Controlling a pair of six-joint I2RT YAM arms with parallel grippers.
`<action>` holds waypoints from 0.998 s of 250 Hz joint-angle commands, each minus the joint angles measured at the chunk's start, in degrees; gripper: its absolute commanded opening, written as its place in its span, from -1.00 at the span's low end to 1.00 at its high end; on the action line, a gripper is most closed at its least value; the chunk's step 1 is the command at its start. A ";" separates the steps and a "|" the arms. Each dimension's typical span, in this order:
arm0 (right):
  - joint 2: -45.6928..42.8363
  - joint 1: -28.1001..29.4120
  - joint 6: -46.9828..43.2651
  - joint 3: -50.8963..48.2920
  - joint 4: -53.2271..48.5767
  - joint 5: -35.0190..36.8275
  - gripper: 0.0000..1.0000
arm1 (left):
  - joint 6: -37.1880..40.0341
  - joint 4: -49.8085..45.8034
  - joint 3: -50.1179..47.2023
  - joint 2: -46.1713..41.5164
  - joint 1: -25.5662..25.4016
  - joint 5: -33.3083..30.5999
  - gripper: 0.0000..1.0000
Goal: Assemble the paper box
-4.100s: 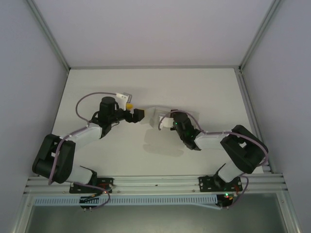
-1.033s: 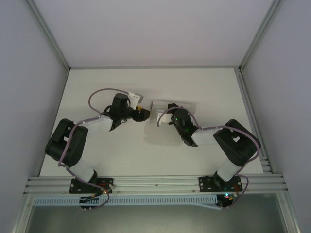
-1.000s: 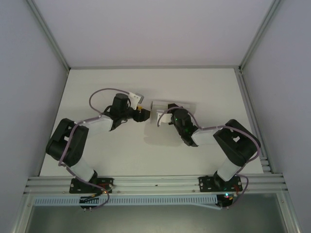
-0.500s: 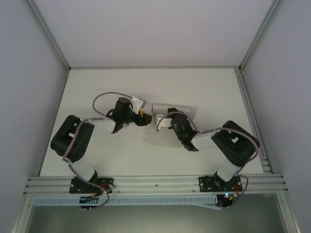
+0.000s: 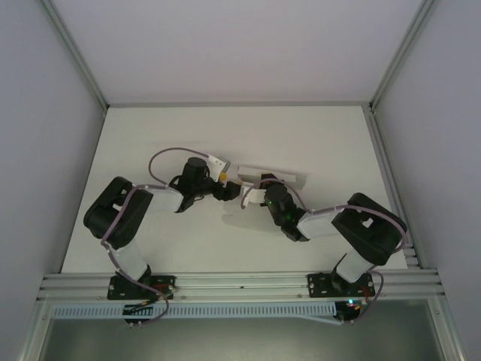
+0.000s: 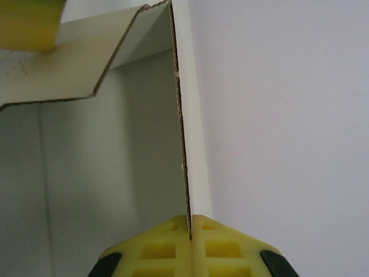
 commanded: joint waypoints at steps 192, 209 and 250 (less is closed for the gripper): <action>-0.62 2.03 7.47 -1.74 -14.97 -4.11 -1.00 | -0.24 5.48 3.74 4.25 -1.00 0.37 0.43; -0.54 2.44 8.76 -1.76 -15.96 -4.14 -1.00 | -1.47 7.87 3.10 4.25 -0.92 -2.83 0.42; -1.07 2.63 11.63 -0.67 -19.95 -6.37 -1.00 | -2.12 12.28 4.34 5.80 -0.65 -4.68 0.27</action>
